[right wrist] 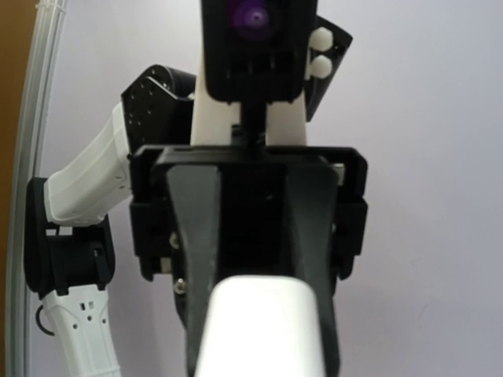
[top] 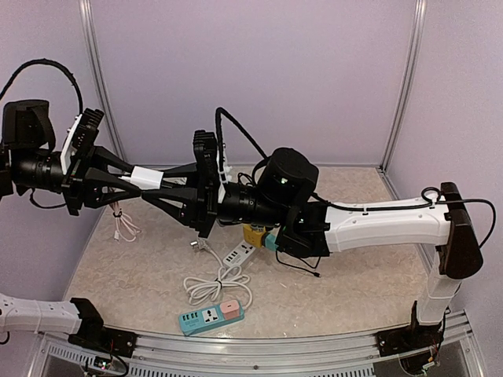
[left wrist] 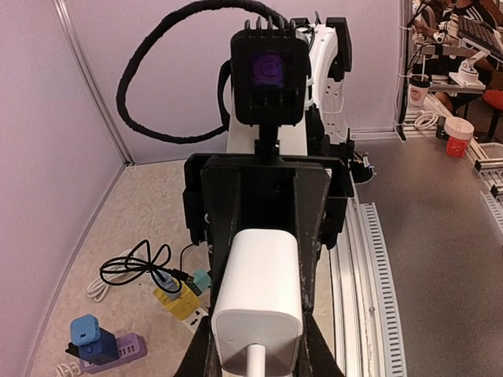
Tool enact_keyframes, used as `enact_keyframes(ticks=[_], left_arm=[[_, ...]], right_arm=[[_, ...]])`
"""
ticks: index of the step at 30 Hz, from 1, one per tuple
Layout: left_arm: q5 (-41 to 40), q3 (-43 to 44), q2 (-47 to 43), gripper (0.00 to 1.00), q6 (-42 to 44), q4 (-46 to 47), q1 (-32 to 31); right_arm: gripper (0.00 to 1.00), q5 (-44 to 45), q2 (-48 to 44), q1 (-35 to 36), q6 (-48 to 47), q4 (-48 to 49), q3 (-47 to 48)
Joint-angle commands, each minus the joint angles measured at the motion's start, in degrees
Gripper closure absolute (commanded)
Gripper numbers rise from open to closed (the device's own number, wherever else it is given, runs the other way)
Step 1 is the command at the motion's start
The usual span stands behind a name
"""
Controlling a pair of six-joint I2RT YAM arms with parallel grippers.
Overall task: Insert the plug
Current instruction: Insert the plug into the socket.
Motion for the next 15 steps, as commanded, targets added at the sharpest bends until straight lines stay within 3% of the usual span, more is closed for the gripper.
enact_keyframes(ticks=[1,3,5,7,9,15], left_arm=[[-0.6,0.8,0.8,1.0,-0.8,-0.3,-0.4],[-2.9,1.4,0.8,1.0,0.3,-2.0,-0.4],[-7.3,1.6,0.7,1.0,2.5,-4.4,-0.3],[-12.8,0.8,0.7,1.0,5.5,-7.0,-0.1],[-16.5,-0.9,0.8,1.0,8.4,-10.1,-0.2],[-25.1,-6.9,7.7,1.0,9.3,-20.7,-1.2]], right_arm=[[0.91,1.2,0.1,0.5,-1.3,-3.1,1.3],[0.48,3.4,-1.3,0.5,-2.1,-5.8,0.4],[0.25,6.9,-3.7,0.6,-4.0,-10.0,-1.8],[0.08,11.4,-6.9,0.5,-4.6,-14.5,-4.8],[0.01,15.5,-10.6,0.4,-4.6,-20.5,-6.9],[0.0,29.1,-20.8,0.2,1.1,-38.1,-12.4]])
